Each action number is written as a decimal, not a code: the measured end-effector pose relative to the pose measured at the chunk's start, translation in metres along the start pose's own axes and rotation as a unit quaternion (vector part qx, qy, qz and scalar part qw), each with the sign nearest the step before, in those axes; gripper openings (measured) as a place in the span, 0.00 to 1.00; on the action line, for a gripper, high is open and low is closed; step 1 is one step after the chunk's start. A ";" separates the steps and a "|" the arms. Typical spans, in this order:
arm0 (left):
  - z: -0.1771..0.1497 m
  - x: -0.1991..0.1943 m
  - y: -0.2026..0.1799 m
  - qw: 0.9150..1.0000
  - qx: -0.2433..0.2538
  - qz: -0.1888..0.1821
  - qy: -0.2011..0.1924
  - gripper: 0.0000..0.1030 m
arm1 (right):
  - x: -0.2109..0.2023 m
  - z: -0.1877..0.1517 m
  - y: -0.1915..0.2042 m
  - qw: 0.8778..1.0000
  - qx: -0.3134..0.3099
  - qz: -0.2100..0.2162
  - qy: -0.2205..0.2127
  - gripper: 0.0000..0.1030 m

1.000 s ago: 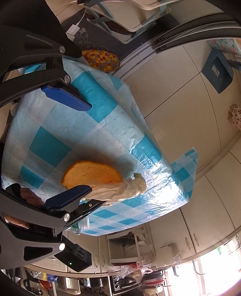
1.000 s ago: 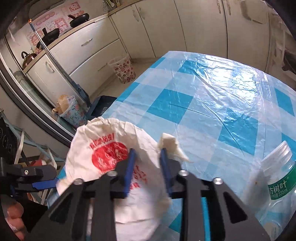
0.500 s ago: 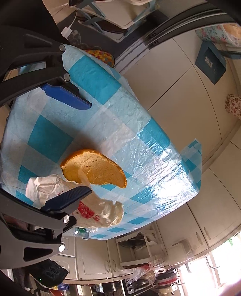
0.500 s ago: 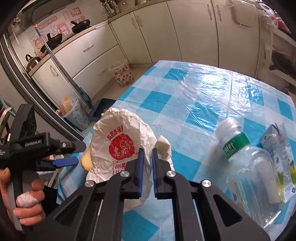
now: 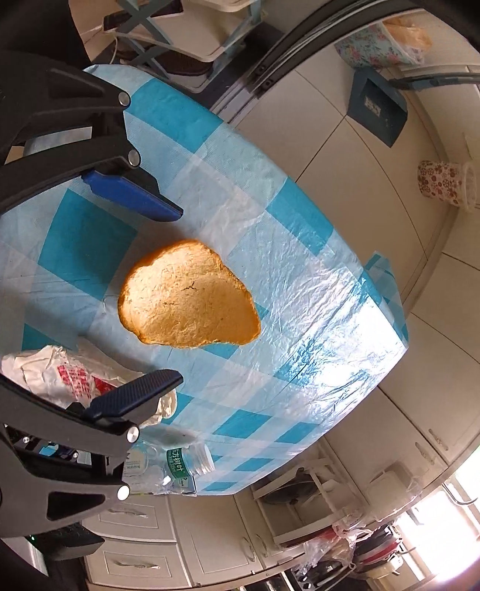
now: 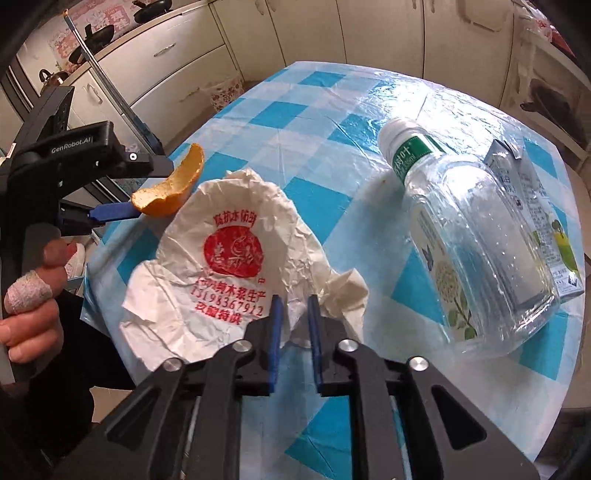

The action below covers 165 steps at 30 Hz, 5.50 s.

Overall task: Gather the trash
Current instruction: 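Close the right tool on the white printed bag while the left tool grasps the bread slice, then lift the bread slice with the left tool while the right tool lifts the bag, then carry the bread and bag over the yellow bin and open both tools, then move the left tool to the water bottle while the right tool grasps the cow-print juice carton, then close the left tool on the water bottle and carry both items toward the bin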

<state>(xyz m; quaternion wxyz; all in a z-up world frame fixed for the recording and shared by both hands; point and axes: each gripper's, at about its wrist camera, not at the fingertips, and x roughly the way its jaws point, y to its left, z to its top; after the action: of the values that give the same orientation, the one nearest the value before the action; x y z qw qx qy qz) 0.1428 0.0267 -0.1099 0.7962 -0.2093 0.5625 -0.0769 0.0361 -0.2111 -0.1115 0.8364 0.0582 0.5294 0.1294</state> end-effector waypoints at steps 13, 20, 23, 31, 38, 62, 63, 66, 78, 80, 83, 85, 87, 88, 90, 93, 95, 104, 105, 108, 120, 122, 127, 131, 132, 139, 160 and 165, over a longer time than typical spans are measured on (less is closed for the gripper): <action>-0.002 -0.001 -0.010 0.998 0.053 0.031 -0.004 0.09 | 0.015 0.004 0.019 0.998 -0.045 -0.034 -0.019 0.26; -0.003 -0.014 -0.017 0.994 0.085 0.053 -0.033 0.09 | 0.009 0.001 0.015 0.999 -0.044 -0.023 -0.019 0.10; -0.003 -0.019 -0.020 0.993 0.093 0.063 -0.046 0.09 | 0.005 -0.001 0.016 0.998 -0.047 -0.023 -0.020 0.09; -0.007 -0.028 -0.029 0.987 0.117 0.081 -0.073 0.09 | -0.008 -0.007 0.014 0.998 -0.048 -0.021 -0.025 0.09; -0.010 -0.033 -0.035 0.984 0.129 0.086 -0.089 0.09 | -0.020 -0.011 0.010 0.998 -0.043 -0.020 -0.035 0.09; -0.066 -0.088 -0.141 0.963 0.216 -0.119 -0.106 0.08 | -0.198 -0.050 -0.131 0.966 0.119 -0.071 -0.217 0.08; -0.074 -0.085 -0.153 0.961 0.227 -0.126 -0.098 0.08 | -0.204 -0.055 -0.143 0.963 0.131 -0.085 -0.218 0.08; -0.103 -0.072 -0.197 0.953 0.256 -0.147 -0.067 0.08 | -0.210 -0.076 -0.188 0.955 0.177 -0.136 -0.195 0.08; -0.228 0.052 -0.341 0.929 0.341 -0.123 0.078 0.08 | -0.119 -0.139 -0.316 0.932 0.331 -0.145 -0.013 0.14; -0.241 0.073 -0.353 0.927 0.347 -0.105 0.094 0.09 | -0.125 -0.146 -0.323 0.926 0.348 -0.143 -0.024 0.30; -0.257 0.102 -0.366 0.926 0.349 -0.079 0.117 0.09 | -0.141 -0.147 -0.333 0.917 0.371 -0.136 -0.057 0.37; -0.267 0.121 -0.375 0.926 0.349 -0.062 0.131 0.09 | -0.151 -0.146 -0.337 0.911 0.381 -0.132 -0.082 0.42; -0.277 0.137 -0.385 0.924 0.350 -0.053 0.148 0.10 | -0.158 -0.141 -0.339 0.908 0.385 -0.126 -0.103 0.43; -0.282 0.143 -0.389 0.922 0.351 -0.051 0.155 0.11 | -0.161 -0.139 -0.339 0.907 0.386 -0.121 -0.113 0.43; -0.291 0.149 -0.397 0.917 0.358 -0.053 0.165 0.15 | -0.167 -0.133 -0.338 0.906 0.385 -0.114 -0.132 0.47; -0.295 0.143 -0.401 0.913 0.374 -0.053 0.154 0.39 | -0.171 -0.125 -0.337 0.906 0.381 -0.105 -0.153 0.49; -0.290 0.131 -0.399 0.913 0.380 -0.055 0.137 0.46 | -0.172 -0.120 -0.337 0.904 0.381 -0.097 -0.166 0.49; -0.210 0.021 -0.311 0.946 0.318 0.015 -0.059 0.64 | -0.167 -0.082 -0.310 0.915 0.346 -0.050 -0.201 0.52; -0.195 0.013 -0.296 0.953 0.291 0.034 -0.078 0.66 | -0.162 -0.074 -0.301 0.922 0.331 -0.044 -0.198 0.53; -0.141 0.004 -0.249 0.972 0.197 0.082 -0.101 0.68 | -0.147 -0.050 -0.268 0.941 0.282 -0.027 -0.187 0.53; -0.083 0.045 -0.195 0.995 0.077 0.066 0.005 0.73 | -0.074 0.026 -0.167 0.980 0.152 -0.016 -0.129 0.54; -0.081 0.047 -0.195 0.996 0.066 0.062 0.011 0.73 | -0.064 0.032 -0.165 0.981 0.151 -0.023 -0.119 0.54; -0.067 0.050 -0.194 0.996 0.059 0.071 0.014 0.74 | -0.039 0.039 -0.164 0.984 0.153 -0.021 -0.084 0.54; -0.058 0.056 -0.195 0.996 0.052 0.062 0.028 0.74 | -0.021 0.038 -0.154 0.991 0.123 -0.013 -0.052 0.57; -0.058 0.057 -0.196 0.996 0.053 0.059 0.032 0.74 | -0.017 0.038 -0.150 0.993 0.112 -0.019 -0.043 0.57; -0.055 0.066 -0.204 0.994 0.078 0.063 0.049 0.79 | -0.014 0.038 -0.141 0.996 0.091 -0.009 -0.020 0.34; -0.091 0.071 -0.235 0.976 0.191 0.095 0.033 0.51 | -0.110 -0.023 -0.250 0.966 0.236 -0.065 -0.083 0.33; -0.118 0.049 -0.264 0.970 0.240 0.037 0.026 0.51 | -0.131 -0.056 -0.276 0.959 0.240 -0.137 -0.063 0.33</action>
<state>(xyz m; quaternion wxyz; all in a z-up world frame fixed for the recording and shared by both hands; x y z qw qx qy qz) 0.0808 -0.2575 -0.0749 0.8104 0.0111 0.5556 -0.1858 -0.0245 -0.5148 -0.0859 0.8390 0.1923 0.4943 -0.1211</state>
